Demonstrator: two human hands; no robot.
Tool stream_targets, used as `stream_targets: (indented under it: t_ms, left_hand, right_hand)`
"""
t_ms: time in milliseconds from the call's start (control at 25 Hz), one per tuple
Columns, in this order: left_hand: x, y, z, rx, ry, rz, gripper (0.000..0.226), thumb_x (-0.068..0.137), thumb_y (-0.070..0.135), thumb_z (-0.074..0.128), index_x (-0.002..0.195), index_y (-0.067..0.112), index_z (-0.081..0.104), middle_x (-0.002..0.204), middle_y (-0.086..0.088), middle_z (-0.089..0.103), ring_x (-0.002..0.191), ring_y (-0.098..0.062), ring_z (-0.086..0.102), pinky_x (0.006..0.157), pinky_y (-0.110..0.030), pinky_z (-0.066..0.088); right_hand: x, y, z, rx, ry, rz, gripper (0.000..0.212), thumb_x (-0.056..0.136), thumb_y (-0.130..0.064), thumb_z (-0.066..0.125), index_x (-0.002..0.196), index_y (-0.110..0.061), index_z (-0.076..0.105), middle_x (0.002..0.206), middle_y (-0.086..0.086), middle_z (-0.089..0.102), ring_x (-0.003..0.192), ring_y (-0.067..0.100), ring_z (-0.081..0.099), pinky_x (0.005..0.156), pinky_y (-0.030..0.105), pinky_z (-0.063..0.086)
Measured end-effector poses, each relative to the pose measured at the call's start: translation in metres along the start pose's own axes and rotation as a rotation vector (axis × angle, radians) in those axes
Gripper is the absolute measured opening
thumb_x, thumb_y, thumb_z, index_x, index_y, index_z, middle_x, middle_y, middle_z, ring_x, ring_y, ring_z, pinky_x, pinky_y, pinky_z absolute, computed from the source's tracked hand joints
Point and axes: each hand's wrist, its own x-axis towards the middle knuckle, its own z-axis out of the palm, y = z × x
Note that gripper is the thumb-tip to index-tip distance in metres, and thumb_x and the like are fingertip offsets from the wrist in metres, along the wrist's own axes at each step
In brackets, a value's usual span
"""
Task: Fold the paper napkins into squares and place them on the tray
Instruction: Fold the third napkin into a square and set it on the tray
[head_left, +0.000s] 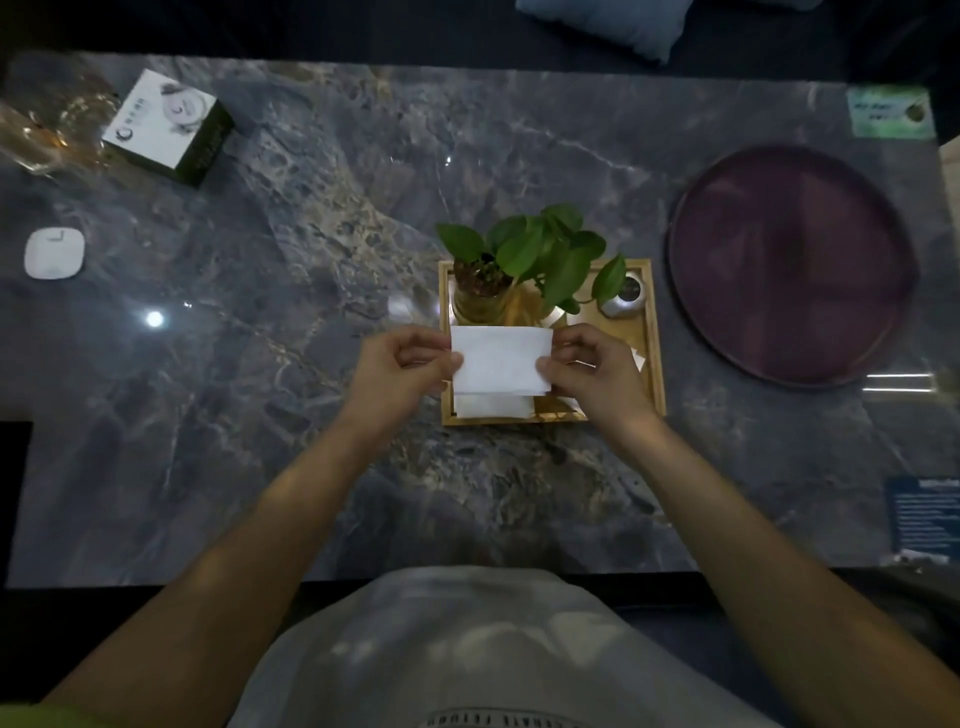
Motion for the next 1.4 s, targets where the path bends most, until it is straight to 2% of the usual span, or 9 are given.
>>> stream_targets:
  t_ms: [200,280,480,680,880,1040,1120,1240,1400]
  left_hand:
    - [0.014,-0.034,0.004,0.024,0.051,-0.078,0.016,0.08,0.003,0.076,0.086,0.015,0.067,0.076,-0.008,0.069,0.071,-0.023,0.067,0.076,-0.043,0.059]
    - [0.019,-0.045,0.005,0.028,0.073,-0.103,0.016,0.079,0.006,0.078,0.085,0.017,0.067,0.078,-0.008,0.07,0.076,-0.024,0.068,0.08,-0.044,0.059]
    - [0.025,-0.058,0.009,0.076,0.08,-0.071,0.017,0.079,0.006,0.078,0.092,0.009,0.067,0.078,-0.002,0.069,0.065,0.001,0.067,0.067,-0.015,0.054]
    - [0.025,-0.066,0.011,0.153,0.089,-0.055,0.017,0.081,0.006,0.076,0.092,0.011,0.065,0.081,0.001,0.068,0.072,-0.008,0.064,0.061,-0.01,0.051]
    - [0.025,-0.075,0.015,0.318,0.099,0.075,0.024,0.081,0.005,0.075,0.099,0.01,0.062,0.084,0.004,0.063,0.068,-0.006,0.061,0.065,-0.013,0.052]
    - [0.022,-0.077,0.016,0.516,0.097,0.285,0.025,0.079,0.002,0.075,0.1,0.006,0.065,0.092,-0.002,0.062,0.069,-0.003,0.057,0.068,-0.007,0.048]
    - [0.023,-0.08,0.015,0.63,0.051,0.379,0.023,0.08,0.003,0.074,0.101,0.006,0.067,0.097,-0.005,0.061,0.072,-0.008,0.058,0.074,-0.008,0.048]
    - [0.024,-0.084,0.015,0.707,-0.023,0.455,0.019,0.085,0.005,0.07,0.104,0.006,0.065,0.106,-0.009,0.061,0.085,-0.017,0.06,0.08,-0.03,0.054]
    - [0.022,-0.089,0.018,0.758,-0.023,0.523,0.019,0.089,0.011,0.068,0.105,0.002,0.066,0.114,-0.014,0.059,0.098,-0.022,0.06,0.086,-0.031,0.052]
  right_hand:
    - [0.013,0.029,0.007,-0.056,-0.009,0.054,0.026,0.083,-0.007,0.074,0.105,-0.011,0.061,0.074,0.001,0.064,0.074,0.017,0.065,0.077,0.037,0.056]
    - [0.017,0.037,0.011,-0.072,-0.005,0.078,0.027,0.083,-0.01,0.074,0.106,-0.014,0.06,0.078,0.004,0.066,0.077,0.02,0.067,0.079,0.039,0.058]
    - [0.031,0.054,0.02,-0.147,0.023,0.116,0.037,0.081,-0.016,0.075,0.115,-0.012,0.059,0.092,0.004,0.067,0.089,0.021,0.067,0.081,0.039,0.059]
    - [0.033,0.063,0.024,-0.291,0.007,0.051,0.036,0.083,-0.019,0.074,0.116,-0.012,0.06,0.091,0.001,0.066,0.082,0.014,0.065,0.078,0.029,0.056]
    - [0.03,0.067,0.027,-0.461,-0.015,-0.073,0.038,0.086,-0.015,0.07,0.121,-0.016,0.056,0.092,-0.003,0.061,0.072,0.0,0.055,0.069,0.01,0.042]
    - [0.026,0.074,0.029,-0.529,-0.011,-0.173,0.035,0.085,-0.014,0.069,0.119,-0.015,0.06,0.097,0.006,0.064,0.082,0.018,0.061,0.081,0.031,0.053]
    - [0.025,0.077,0.028,-0.564,-0.002,-0.223,0.033,0.084,-0.012,0.068,0.116,-0.014,0.063,0.095,0.009,0.062,0.082,0.022,0.059,0.081,0.036,0.053]
    - [0.025,0.079,0.027,-0.61,0.003,-0.244,0.033,0.086,-0.011,0.066,0.119,-0.014,0.062,0.107,0.009,0.056,0.082,0.017,0.055,0.082,0.028,0.049]
    - [0.023,0.08,0.023,-0.64,0.015,-0.23,0.036,0.091,-0.019,0.063,0.127,-0.015,0.058,0.124,0.012,0.051,0.093,0.019,0.056,0.087,0.022,0.044]
